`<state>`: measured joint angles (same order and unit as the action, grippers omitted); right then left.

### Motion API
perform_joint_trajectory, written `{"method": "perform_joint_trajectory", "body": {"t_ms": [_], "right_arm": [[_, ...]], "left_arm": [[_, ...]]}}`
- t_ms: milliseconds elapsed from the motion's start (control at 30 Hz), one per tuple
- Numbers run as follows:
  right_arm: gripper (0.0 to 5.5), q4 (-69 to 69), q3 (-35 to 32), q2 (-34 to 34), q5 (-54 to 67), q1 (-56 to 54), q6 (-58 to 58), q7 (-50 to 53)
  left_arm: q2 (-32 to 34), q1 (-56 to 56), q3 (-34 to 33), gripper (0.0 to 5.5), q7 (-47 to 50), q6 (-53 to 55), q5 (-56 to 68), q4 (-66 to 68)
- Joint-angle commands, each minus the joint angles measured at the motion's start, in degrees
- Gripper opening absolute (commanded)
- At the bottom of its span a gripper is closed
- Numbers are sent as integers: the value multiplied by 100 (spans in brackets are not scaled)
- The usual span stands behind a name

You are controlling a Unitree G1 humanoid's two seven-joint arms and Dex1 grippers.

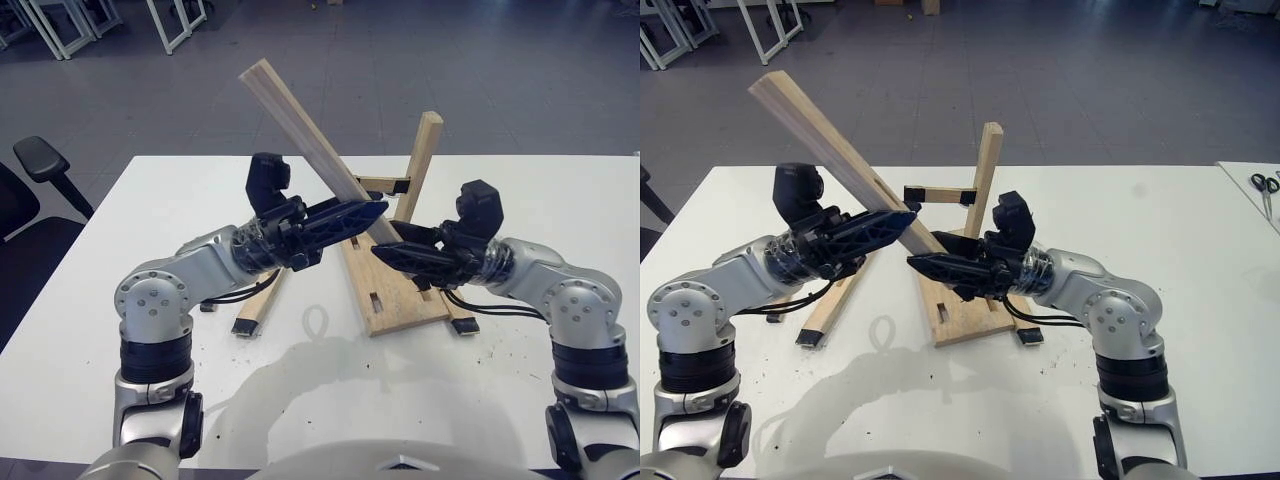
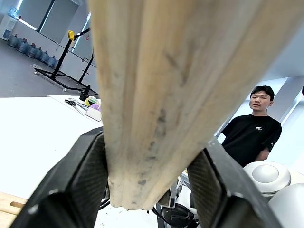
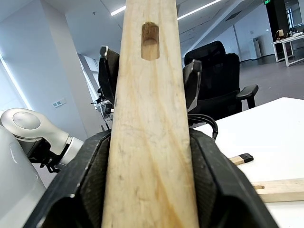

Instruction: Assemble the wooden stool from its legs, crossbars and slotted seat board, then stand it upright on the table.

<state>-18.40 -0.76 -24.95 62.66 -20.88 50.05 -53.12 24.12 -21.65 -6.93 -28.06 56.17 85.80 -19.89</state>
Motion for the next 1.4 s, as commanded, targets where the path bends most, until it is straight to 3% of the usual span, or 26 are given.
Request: {"method": "perform_joint_trajectory", "body": {"t_ms": [33, 67, 200, 267, 400, 567, 900, 1133, 1400], "right_arm": [[204, 23, 37, -164, -175, -50, -83, -218], [204, 42, 48, -180, -209, -60, -83, -215], [309, 68, 116, -302, -348, -50, -49, -296], [330, 16, 268, -565, -753, 80, -239, -467], [330, 474, 781, -1273, -2372, 312, -1247, -706], [330, 1523, 1348, -1747, -4303, 316, -2271, -357], [330, 2551, 2088, -1549, -5947, 217, -3051, -56], [330, 1594, 2963, -2546, -7135, 470, -4690, -1037], [330, 2273, 3043, -3210, -7927, 706, -6413, -1022]], "left_arm": [[71, -91, -284, 226, 36, -163, 103, 201], [77, -76, -307, 226, 31, -176, 89, 223], [55, -89, -476, 206, 80, -350, -83, 395], [132, -156, -610, 205, 53, -467, -227, 538], [334, -216, -767, 205, -130, -837, -928, 828], [395, 262, -159, 205, -541, -1779, -2814, 868], [14, 538, 66, 204, -886, -2538, -3945, 1147], [-34, 563, 644, 204, -1719, -3120, -4819, 1616], [-319, 651, 825, 204, -2181, -3592, -5203, 2181]]}}
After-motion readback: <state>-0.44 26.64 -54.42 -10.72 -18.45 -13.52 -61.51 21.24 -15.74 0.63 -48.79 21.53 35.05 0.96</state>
